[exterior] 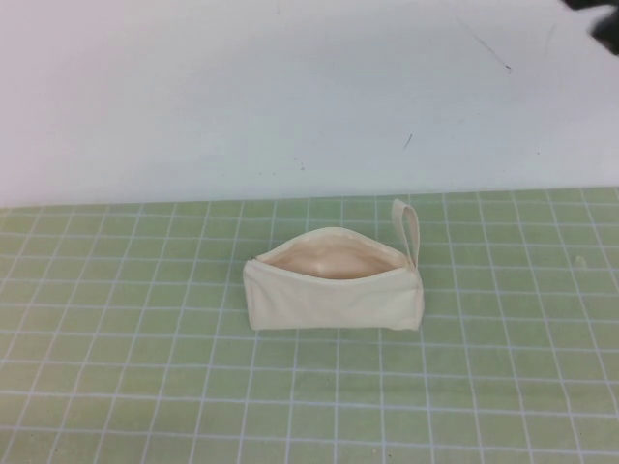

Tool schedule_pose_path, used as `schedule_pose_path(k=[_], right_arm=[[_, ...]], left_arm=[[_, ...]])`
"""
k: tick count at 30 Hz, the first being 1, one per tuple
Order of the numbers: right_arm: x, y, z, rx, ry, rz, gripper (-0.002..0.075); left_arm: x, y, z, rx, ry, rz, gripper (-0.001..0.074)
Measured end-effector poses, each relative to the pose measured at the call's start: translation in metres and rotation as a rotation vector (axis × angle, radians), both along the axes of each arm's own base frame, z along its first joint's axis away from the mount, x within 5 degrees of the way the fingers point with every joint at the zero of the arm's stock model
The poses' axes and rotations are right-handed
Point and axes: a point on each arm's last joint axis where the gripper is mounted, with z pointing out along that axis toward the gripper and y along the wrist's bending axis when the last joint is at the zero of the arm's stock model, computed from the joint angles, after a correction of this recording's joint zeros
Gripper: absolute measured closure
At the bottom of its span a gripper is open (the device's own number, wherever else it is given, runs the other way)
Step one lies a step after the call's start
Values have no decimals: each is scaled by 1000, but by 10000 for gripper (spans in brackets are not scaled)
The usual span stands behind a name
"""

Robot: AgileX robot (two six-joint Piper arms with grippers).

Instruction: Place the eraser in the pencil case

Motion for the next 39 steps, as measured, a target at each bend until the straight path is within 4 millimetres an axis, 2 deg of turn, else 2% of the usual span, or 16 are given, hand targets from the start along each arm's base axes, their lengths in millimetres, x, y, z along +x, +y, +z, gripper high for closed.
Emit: schedule_pose_path(k=[2, 6, 12, 17, 21, 28, 31, 33, 39], right_arm=[[-5, -10, -8, -28, 24, -46, 721], [-17, -17, -40, -28, 137, -99, 723], [-28, -18, -91, 50, 196, -127, 723], [-36, -20, -121, 40, 277, -131, 724], [-32, -17, -141, 10, 338, -135, 724], [-12, -7, -172, -41, 435, -144, 724], [-10, -6, -175, -37, 448, -146, 724], [-15, -7, -169, -11, 440, -142, 724], [-51, -21, -122, 108, 313, -116, 725]], left_arm=[[0, 0, 0, 0, 0, 0, 736], [0, 0, 0, 0, 0, 0, 736], [0, 0, 0, 0, 0, 0, 736], [0, 0, 0, 0, 0, 0, 736], [0, 0, 0, 0, 0, 0, 736], [0, 0, 0, 0, 0, 0, 736], [0, 0, 0, 0, 0, 0, 736], [0, 0, 0, 0, 0, 0, 736], [0, 0, 0, 0, 0, 0, 736]])
